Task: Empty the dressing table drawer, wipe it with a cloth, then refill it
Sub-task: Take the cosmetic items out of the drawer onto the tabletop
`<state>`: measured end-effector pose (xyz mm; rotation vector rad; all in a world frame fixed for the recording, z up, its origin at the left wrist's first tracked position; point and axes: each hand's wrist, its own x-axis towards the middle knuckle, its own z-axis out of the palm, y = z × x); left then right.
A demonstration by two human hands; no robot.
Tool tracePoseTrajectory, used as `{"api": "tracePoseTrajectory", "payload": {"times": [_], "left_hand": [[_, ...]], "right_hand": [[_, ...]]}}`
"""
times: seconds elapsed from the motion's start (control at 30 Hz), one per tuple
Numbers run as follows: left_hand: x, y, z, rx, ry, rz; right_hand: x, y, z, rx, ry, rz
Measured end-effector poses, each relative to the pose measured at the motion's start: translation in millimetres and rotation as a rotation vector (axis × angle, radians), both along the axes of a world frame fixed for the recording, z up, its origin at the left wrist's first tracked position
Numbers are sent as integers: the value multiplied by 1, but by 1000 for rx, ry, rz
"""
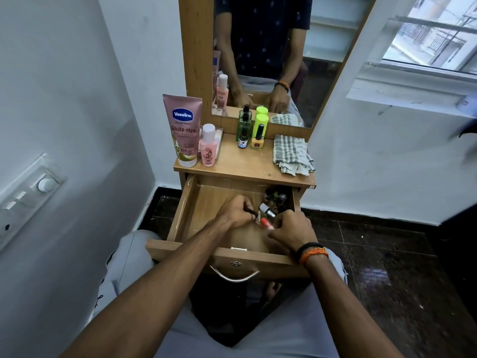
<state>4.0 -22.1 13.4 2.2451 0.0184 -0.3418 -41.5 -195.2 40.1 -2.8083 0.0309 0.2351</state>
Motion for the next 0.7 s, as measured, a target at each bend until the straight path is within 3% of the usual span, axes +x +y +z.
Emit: {"api": "tracePoseTrajectory", "payload": {"times": [0.37, 0.7], "left_hand": [[-2, -1, 1, -274, 44, -12], [-6, 12, 18, -536, -28, 0]], "right_hand": [[-4, -11, -1, 315, -166, -84], [-5, -10, 15, 1253, 87, -280]]}}
